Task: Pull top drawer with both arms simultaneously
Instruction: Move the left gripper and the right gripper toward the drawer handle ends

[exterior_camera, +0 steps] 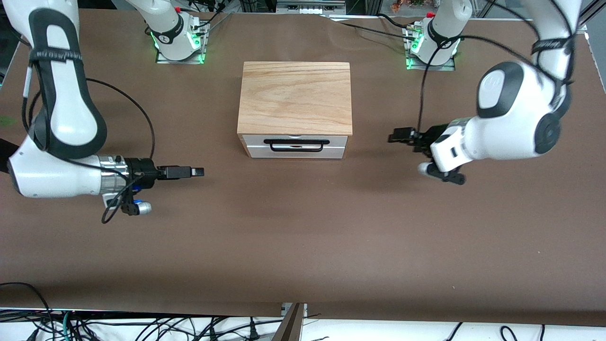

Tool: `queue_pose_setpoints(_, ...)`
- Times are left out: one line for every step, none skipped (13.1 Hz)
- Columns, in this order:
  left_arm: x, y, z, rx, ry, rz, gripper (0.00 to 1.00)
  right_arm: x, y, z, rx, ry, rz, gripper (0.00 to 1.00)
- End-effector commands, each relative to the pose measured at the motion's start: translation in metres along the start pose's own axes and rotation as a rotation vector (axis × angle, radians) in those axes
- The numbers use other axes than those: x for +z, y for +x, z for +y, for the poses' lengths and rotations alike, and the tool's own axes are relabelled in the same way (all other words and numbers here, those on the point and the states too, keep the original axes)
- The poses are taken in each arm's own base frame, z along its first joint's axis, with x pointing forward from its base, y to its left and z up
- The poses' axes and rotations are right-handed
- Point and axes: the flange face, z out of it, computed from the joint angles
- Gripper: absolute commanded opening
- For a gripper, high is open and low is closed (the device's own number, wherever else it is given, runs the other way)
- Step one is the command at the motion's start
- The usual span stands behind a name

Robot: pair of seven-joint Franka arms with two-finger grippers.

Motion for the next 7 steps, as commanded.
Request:
queue_pose_setpoints(0.055,0.039,-0.001,0.114,-0.195,-0.011,1.00,0.024,0.002,0.023,-0.039,0.107,-0.018,1.00)
queue_pose_setpoints(0.079,0.048,-0.002,0.131,-0.277,-0.009,1.00,0.037,0.003,0.034,-0.080,0.160,-0.023,1.00)
queue_pose_setpoints(0.105,0.053,0.003,0.150,-0.376,-0.010,1.00,0.053,0.003,0.045,-0.118,0.228,-0.021,1.00)
queue_pose_setpoints(0.130,0.056,0.014,0.191,-0.475,-0.003,1.00,0.071,0.002,0.054,-0.155,0.286,-0.017,1.00)
queue_pose_setpoints(0.147,0.057,0.017,0.231,-0.547,0.016,1.00,0.087,0.001,0.064,-0.179,0.332,-0.015,1.00)
queue_pose_setpoints(0.158,0.059,0.011,0.257,-0.583,0.029,1.00,0.103,-0.001,0.070,-0.208,0.370,-0.012,1.00)
queue_pose_setpoints(0.164,0.060,0.006,0.289,-0.591,0.039,1.00,0.121,-0.003,0.072,-0.228,0.409,-0.007,1.00)
